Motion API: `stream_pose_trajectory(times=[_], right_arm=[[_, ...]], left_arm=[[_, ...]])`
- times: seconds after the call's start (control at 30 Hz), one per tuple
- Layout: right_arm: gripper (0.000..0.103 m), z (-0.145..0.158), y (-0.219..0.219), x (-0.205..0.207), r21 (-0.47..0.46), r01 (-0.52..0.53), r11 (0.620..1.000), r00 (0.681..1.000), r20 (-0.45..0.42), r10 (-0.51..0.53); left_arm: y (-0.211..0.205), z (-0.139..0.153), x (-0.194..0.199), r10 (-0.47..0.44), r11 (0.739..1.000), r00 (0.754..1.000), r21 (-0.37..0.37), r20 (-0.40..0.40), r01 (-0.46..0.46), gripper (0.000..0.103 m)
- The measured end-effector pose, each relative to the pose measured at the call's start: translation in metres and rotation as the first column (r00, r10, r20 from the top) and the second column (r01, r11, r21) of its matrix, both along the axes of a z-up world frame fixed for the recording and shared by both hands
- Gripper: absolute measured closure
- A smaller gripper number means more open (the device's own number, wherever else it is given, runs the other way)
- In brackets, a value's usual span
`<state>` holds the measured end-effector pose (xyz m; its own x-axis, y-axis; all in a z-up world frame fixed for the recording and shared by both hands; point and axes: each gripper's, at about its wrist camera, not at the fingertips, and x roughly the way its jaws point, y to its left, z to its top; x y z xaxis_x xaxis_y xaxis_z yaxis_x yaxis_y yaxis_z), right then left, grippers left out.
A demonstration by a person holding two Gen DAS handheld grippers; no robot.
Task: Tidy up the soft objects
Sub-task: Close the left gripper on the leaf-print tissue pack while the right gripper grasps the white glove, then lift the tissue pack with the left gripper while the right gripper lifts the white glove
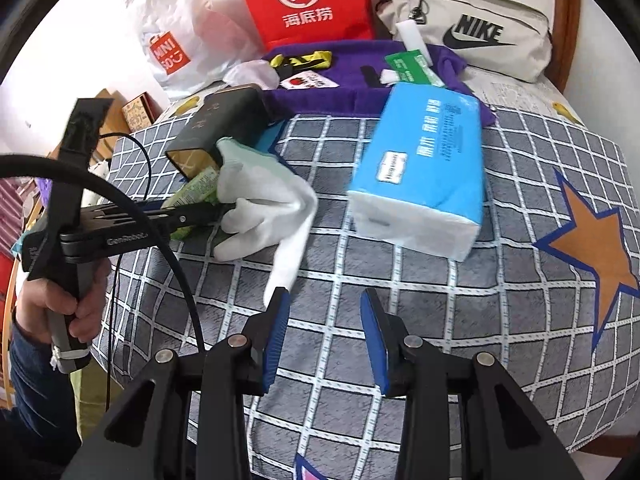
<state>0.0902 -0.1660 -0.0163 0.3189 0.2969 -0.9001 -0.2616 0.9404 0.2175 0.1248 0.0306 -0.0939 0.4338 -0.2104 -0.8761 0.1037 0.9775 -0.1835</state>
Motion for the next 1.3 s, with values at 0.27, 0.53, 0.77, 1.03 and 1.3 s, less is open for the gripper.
stream_pose_trajectory(times=[0.27,0.53,0.77,1.03,1.3], right_arm=[[0.066,-0.003,0.034,0.012,0.019,-0.074,0.997,0.997,0.014,0.074],[0.051,-0.022,0.063,0.036,0.024,-0.069,0.997,0.998,0.002,0.069],[0.051,-0.038,0.073,0.049,0.008,-0.016,1.0,1.0,0.008,0.016],[0.089,-0.047,0.081,0.054,0.034,-0.046,0.998,0.998,0.038,0.044],[0.09,-0.034,0.055,0.011,-0.01,-0.13,0.991,0.991,0.023,0.13]], left_arm=[[0.034,0.017,-0.024,0.054,0.998,0.998,0.022,0.039,-0.055,0.064],[0.055,0.012,-0.038,0.097,0.995,0.995,0.015,0.024,-0.097,0.064],[0.058,0.001,-0.036,0.101,0.994,0.995,-0.028,-0.004,-0.101,0.064],[0.054,-0.004,-0.035,0.111,0.993,0.994,-0.032,-0.01,-0.111,0.063],[0.05,-0.005,-0.031,0.102,0.995,0.995,-0.022,-0.01,-0.102,0.063]])
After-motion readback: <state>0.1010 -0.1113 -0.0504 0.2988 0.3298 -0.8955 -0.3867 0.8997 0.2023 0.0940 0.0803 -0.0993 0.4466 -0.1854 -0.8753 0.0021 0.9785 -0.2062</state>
